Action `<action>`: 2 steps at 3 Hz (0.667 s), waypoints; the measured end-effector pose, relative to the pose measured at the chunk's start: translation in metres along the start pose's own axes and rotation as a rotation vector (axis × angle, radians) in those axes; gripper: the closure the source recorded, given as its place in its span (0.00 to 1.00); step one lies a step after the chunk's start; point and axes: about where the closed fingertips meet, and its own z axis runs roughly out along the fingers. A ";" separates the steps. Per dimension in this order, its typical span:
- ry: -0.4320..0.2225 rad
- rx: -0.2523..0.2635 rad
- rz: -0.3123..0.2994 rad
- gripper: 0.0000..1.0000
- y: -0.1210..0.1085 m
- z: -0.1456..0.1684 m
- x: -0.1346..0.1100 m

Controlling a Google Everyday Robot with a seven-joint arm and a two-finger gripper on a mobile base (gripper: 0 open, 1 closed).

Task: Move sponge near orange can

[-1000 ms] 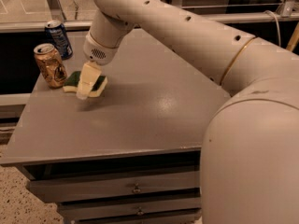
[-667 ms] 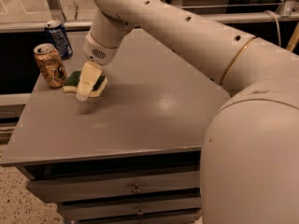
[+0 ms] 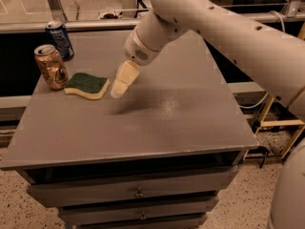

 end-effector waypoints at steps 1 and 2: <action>-0.074 0.046 -0.011 0.00 -0.010 -0.032 0.025; -0.077 0.054 -0.015 0.00 -0.011 -0.038 0.032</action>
Offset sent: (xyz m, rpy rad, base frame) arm 0.0020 -0.0371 0.0101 0.0630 -0.0491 -0.0104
